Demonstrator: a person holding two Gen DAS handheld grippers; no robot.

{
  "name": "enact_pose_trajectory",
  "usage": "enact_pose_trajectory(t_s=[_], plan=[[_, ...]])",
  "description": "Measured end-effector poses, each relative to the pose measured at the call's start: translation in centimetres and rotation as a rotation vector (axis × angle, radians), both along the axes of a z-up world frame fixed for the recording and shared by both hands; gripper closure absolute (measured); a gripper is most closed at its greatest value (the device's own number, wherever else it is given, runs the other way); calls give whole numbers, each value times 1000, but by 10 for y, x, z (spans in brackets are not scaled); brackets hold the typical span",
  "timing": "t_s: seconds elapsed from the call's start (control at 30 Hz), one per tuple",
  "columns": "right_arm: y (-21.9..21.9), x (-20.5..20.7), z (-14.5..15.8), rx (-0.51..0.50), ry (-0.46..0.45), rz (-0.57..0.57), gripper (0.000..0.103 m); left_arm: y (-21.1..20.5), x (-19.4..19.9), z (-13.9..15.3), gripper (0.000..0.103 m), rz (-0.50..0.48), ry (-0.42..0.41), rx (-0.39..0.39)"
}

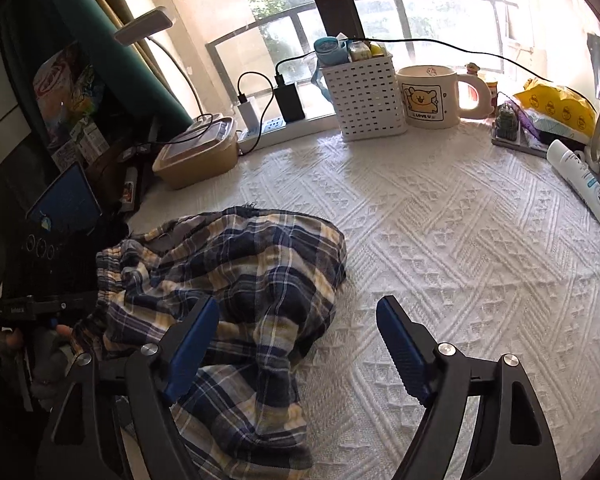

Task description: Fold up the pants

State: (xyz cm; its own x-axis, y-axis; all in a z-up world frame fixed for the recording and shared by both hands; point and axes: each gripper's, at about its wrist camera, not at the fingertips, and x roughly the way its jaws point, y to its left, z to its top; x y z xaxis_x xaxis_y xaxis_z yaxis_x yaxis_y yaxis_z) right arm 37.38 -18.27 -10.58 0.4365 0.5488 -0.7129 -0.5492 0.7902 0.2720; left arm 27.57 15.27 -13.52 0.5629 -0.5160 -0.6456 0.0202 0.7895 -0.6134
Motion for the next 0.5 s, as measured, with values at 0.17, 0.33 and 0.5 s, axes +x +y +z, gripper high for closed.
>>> enact_pose_trajectory(t_s=[0.17, 0.33, 0.5], plan=[[7, 10, -16, 10, 65, 11, 21, -6, -11, 10, 7, 23, -9, 0], [3, 5, -21, 22, 73, 19, 21, 8, -28, 33, 7, 94, -110, -95], [-9, 2, -22, 54, 75, 4, 21, 5, -33, 47, 6, 147, -172, -59]])
